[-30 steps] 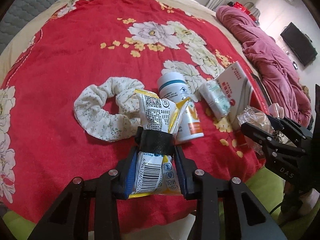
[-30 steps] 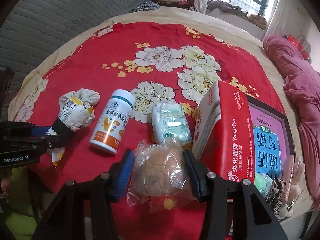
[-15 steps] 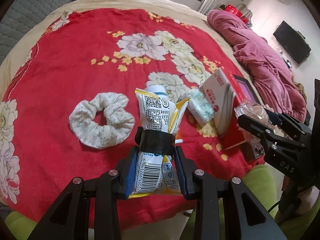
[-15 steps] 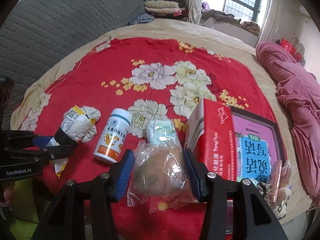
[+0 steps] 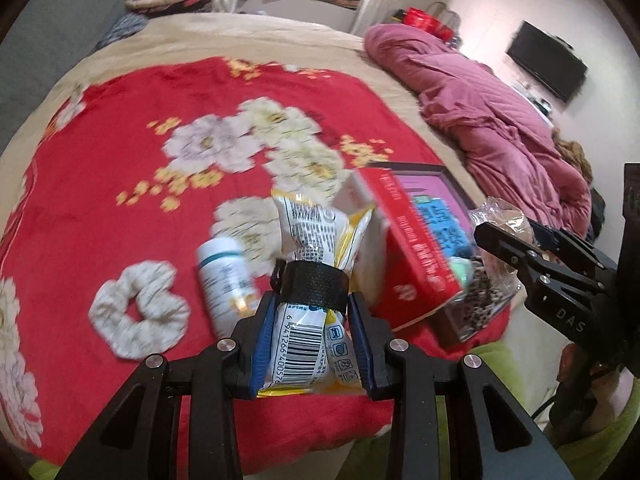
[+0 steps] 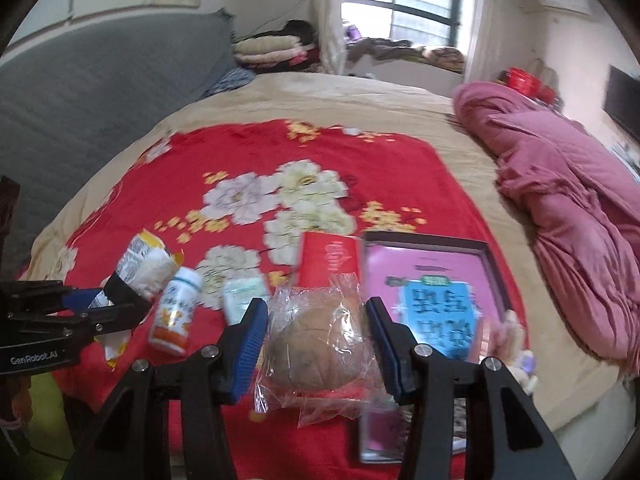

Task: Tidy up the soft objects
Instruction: 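Carry the snack packet and bagged bun over to the pink tray with both tools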

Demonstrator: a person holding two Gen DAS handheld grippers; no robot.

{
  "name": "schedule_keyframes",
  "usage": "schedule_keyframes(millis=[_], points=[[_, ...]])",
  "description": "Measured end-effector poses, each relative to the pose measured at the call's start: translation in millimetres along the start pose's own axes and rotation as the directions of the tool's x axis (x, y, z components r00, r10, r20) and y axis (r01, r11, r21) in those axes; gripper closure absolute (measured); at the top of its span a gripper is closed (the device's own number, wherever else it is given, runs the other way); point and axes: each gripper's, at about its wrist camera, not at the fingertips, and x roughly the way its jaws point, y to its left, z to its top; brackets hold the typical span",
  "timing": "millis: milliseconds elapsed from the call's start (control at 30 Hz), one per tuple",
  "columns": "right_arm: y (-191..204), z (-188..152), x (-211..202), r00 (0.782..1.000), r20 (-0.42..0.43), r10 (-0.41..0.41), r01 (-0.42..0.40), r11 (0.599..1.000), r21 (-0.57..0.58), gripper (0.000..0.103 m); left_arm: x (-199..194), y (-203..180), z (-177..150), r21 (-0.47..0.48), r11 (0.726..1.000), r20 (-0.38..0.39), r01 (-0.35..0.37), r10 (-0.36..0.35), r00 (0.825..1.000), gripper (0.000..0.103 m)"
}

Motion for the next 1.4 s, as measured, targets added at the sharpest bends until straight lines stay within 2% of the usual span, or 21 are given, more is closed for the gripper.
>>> schedule_keyframes(millis=[200,267,300,367,400,467,500,567,600,633,700,733,1000,1200,1300,1367,1400], points=[[-44.8,-6.3,-13.3,0.998,0.024,-0.053,0.051,0.995,0.081,0.052,6.3,-41.8,15.9,0.065,0.997,0.014,0.03,-0.031,0.999,0.068],[-61.3,-7.6,-10.9,0.998,0.025,-0.06,0.057,0.992,0.116,0.052,18.0,-56.3,20.9,0.103,0.994,0.017,0.018,-0.02,1.0,0.073],[-66.2,-7.9,-8.8,0.998,0.017,-0.061,0.059,0.99,0.128,0.052,27.3,-59.9,22.7,0.111,0.994,0.009,0.012,-0.013,1.0,0.08],[-77.3,-9.6,-6.3,0.998,0.025,-0.056,0.052,0.987,0.154,0.052,53.2,-56.3,23.4,0.087,0.996,-0.027,0.002,0.001,1.0,0.085],[-79.0,-10.8,-4.9,0.998,0.021,-0.054,0.05,0.986,0.161,0.052,63.9,-50.9,21.6,0.052,0.998,-0.056,0.02,-0.017,0.998,0.088],[-83.3,-15.2,-2.6,0.998,0.013,-0.056,0.052,0.984,0.167,0.052,70.7,-43.3,17.1,0.034,0.999,-0.073,0.036,-0.033,0.997,0.088],[-84.9,-17.9,-2.4,0.998,0.01,-0.055,0.053,0.984,0.171,0.052,71.5,-41.5,15.9,0.038,0.999,-0.074,0.02,-0.017,0.997,0.088],[-88.5,-22.5,-0.8,0.999,0.004,-0.051,0.049,0.982,0.182,0.052,63.4,-33.1,12.7,0.026,0.999,-0.072,0.019,-0.017,0.997,0.087],[-90.3,-23.5,0.6,0.999,0.003,-0.051,0.05,0.981,0.189,0.052,59.1,-30.9,11.5,0.031,0.999,-0.065,0.023,-0.021,0.998,0.08],[-92.2,-24.8,2.2,0.999,0.003,-0.044,0.043,0.98,0.196,0.052,55.3,-28.4,9.9,0.043,0.999,-0.063,0.01,-0.007,0.998,0.066],[-93.9,-26.5,4.1,0.999,-0.001,-0.044,0.043,0.978,0.202,0.052,52.2,-24.0,5.2,0.073,0.997,-0.072,-0.008,0.013,0.997,0.049],[-93.8,-27.2,4.5,0.999,-0.001,-0.044,0.044,0.978,0.203,0.052,53.4,-19.5,1.1,0.08,0.997,-0.092,-0.006,0.013,0.996,0.046],[-103.8,-30.3,0.2,0.997,-0.001,-0.072,0.07,0.971,0.228,0.052,83.2,-14.1,-37.8,0.116,0.993,-0.215,-0.001,0.027,0.976,0.043],[-116.7,-32.6,-8.9,0.996,0.009,-0.094,0.089,0.964,0.252,0.052,109.5,-20.1,-58.4,0.158,0.987,-0.278,-0.033,0.076,0.958,0.044],[-122.9,-35.0,-11.5,0.995,0.009,-0.104,0.098,0.96,0.263,0.052,125.2,-18.3,-67.8,0.172,0.983,-0.303,-0.068,0.119,0.945,0.05],[-128.4,-37.1,-12.9,0.994,0.005,-0.111,0.105,0.956,0.273,0.052,128.0,-19.0,-69.5,0.177,0.981,-0.296,-0.077,0.127,0.947,0.052],[-130.6,-38.0,-13.6,0.994,0.004,-0.113,0.108,0.955,0.277,0.052,127.8,-19.2,-68.1,0.174,0.981,-0.295,-0.079,0.129,0.947,0.056]])
